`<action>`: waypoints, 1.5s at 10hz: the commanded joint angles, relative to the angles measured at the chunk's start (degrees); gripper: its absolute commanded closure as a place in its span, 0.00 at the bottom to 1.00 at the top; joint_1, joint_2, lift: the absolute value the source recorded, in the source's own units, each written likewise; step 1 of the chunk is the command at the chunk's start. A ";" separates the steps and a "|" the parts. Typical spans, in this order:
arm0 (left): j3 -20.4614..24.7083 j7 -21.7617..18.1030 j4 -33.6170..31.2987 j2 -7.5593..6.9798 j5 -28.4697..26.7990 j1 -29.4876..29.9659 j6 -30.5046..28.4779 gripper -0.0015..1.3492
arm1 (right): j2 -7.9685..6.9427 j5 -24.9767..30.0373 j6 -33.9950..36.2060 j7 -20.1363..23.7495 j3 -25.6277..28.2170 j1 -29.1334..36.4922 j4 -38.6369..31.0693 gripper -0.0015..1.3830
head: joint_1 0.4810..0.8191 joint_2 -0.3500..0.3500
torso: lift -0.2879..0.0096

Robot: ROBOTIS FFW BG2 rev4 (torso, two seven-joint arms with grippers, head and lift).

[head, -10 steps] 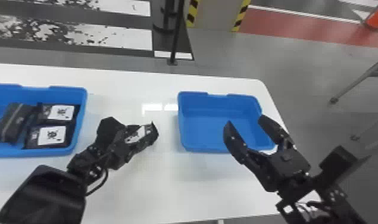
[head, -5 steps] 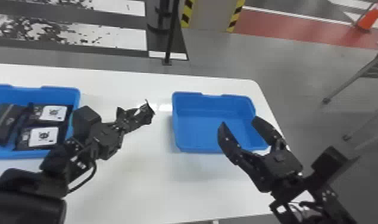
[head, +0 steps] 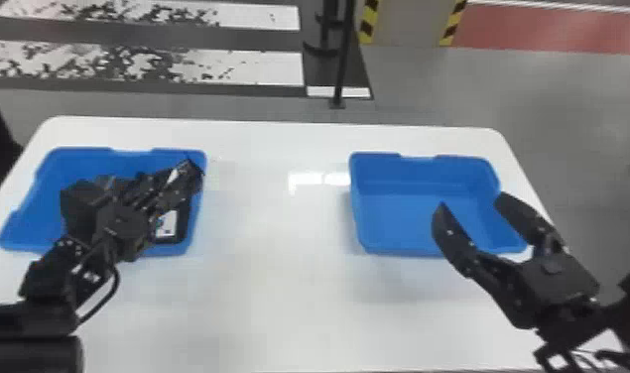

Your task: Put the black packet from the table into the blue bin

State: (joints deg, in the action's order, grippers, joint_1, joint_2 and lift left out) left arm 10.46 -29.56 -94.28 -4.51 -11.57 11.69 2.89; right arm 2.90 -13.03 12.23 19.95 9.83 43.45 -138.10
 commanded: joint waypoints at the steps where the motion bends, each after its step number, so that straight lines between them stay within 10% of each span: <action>1: 6.91 -0.23 -0.01 1.43 0.48 2.37 -0.36 0.52 | 0.09 -0.11 0.00 0.00 0.12 0.14 -0.06 0.13 | 0.63 0.51 | 0.60; 3: 8.62 -0.85 -0.15 2.31 4.37 4.62 0.63 0.03 | 0.09 -0.11 0.00 0.00 0.12 0.14 -0.06 0.13 | 0.63 0.67 | 0.60; 7: 17.08 1.17 -12.25 4.66 8.48 17.14 8.50 0.13 | 0.00 0.00 0.00 0.00 0.00 0.00 0.08 0.13 | 0.63 0.78 | 0.60; 15: 10.34 14.44 -25.18 4.66 22.65 36.40 22.71 0.13 | -0.18 1.14 0.00 0.00 -0.11 0.14 0.08 0.13 | 0.63 0.85 | 0.60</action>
State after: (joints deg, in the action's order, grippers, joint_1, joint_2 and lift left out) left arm 21.12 -15.05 -119.02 -0.18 10.61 47.68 25.17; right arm 2.77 -11.98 12.23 19.95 9.71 43.55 -138.02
